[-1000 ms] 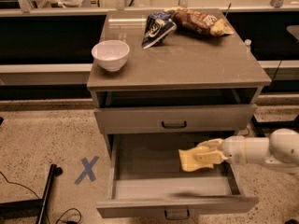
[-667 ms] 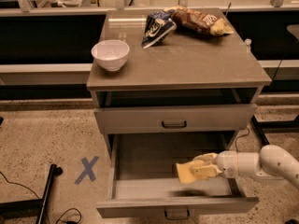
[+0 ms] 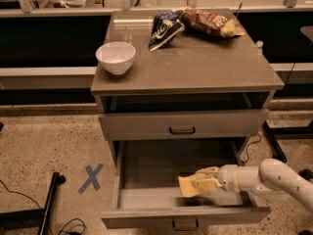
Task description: Place sponge into middle drawer
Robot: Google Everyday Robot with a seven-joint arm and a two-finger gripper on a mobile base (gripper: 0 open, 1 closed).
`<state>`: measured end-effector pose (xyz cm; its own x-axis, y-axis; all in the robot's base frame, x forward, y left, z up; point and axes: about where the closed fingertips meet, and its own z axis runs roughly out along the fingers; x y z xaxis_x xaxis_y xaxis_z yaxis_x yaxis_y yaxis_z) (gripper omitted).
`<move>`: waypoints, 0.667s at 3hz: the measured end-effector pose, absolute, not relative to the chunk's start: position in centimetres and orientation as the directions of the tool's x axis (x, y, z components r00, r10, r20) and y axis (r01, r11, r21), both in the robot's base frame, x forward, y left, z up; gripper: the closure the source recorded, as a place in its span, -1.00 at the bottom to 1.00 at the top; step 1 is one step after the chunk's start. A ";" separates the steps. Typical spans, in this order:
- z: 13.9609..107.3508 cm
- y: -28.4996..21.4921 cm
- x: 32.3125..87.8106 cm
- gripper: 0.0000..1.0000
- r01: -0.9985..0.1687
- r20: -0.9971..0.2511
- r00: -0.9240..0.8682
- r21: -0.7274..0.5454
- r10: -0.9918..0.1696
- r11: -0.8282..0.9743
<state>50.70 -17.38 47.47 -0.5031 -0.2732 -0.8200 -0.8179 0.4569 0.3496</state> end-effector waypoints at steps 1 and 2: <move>47.3 -14.8 51.0 -0.59 -0.801 -0.810 -0.539 0.408 -0.232 0.438; 48.7 -14.1 51.2 -0.99 -0.810 -0.845 -0.525 0.458 -0.104 0.365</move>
Offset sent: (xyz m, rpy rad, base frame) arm 0.0071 0.0302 0.0321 0.4004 0.0071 0.0205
